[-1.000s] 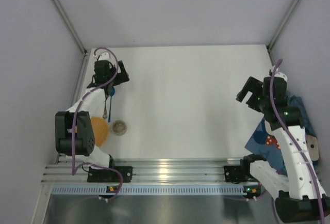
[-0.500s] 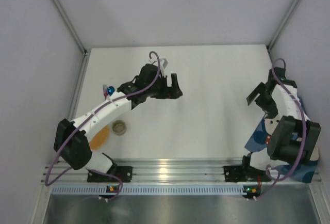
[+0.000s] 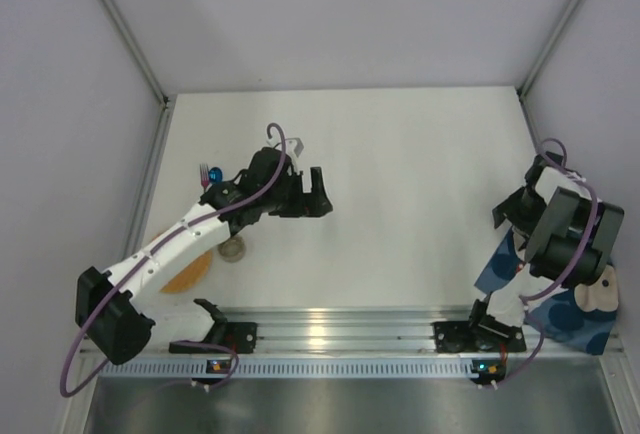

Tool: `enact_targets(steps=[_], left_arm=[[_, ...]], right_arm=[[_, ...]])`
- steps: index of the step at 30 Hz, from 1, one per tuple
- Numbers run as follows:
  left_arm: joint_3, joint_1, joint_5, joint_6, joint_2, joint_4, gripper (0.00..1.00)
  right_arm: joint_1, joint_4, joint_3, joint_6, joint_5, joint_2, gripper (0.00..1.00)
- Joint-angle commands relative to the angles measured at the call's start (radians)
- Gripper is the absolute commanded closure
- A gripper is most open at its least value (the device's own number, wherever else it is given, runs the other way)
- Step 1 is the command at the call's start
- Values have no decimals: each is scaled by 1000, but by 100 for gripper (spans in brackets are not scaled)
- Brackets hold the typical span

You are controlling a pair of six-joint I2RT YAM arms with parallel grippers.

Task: Set the dinner table for one person

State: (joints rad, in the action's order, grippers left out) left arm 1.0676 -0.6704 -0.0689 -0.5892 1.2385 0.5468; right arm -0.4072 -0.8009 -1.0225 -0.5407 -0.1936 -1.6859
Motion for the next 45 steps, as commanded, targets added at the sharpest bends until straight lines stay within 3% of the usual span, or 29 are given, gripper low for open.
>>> enact_targets(steps=[1, 2, 4, 5, 8, 13, 15, 16, 19, 20, 25, 27, 28, 31, 36, 40, 45], left_arm=[[-27, -1, 17, 0, -40, 25, 1], [-32, -1, 18, 2, -46, 22, 1], [-41, -1, 21, 5, -51, 22, 1], [-41, -1, 24, 6, -50, 25, 1], [-41, -1, 32, 12, -50, 31, 1], [-49, -1, 43, 23, -54, 38, 1], [-47, -3, 58, 28, -56, 45, 1], [-47, -3, 61, 26, -57, 47, 1], [-37, -1, 103, 28, -62, 44, 1], [-35, -1, 109, 28, -63, 41, 1], [8, 0, 162, 26, -54, 39, 1], [26, -1, 182, 31, -53, 44, 1], [32, 0, 195, 31, -53, 53, 1], [38, 0, 205, 31, -56, 50, 1], [5, -1, 192, 32, 2, -28, 1], [40, -3, 162, 57, 189, -91, 1], [230, 11, 202, 133, 448, -120, 1]], right_arm=[[-64, 66, 51, -2, -29, -23, 21], [-77, 71, 55, -7, -21, -29, 34], [-82, 75, 56, -10, -17, -52, 50], [-82, 77, 55, -11, -15, -60, 68], [-82, 92, 64, -11, 20, -78, 100], [-41, 91, 78, -19, 112, -77, 100], [65, 91, 73, -53, 160, -49, 100], [182, 91, 62, -89, 186, -17, 100], [385, 89, -31, -160, 255, 9, 100], [525, 88, -66, -216, 302, 5, 100], [871, 86, -428, -311, 454, -124, 100], [919, 24, -585, -305, 465, -171, 20], [945, 13, -617, -289, 480, -196, 0], [952, 6, -651, -257, 505, -173, 0], [936, -36, -541, -199, 459, -17, 0], [888, -76, -410, -151, 383, 133, 0], [811, -132, -245, -98, 346, 334, 0]])
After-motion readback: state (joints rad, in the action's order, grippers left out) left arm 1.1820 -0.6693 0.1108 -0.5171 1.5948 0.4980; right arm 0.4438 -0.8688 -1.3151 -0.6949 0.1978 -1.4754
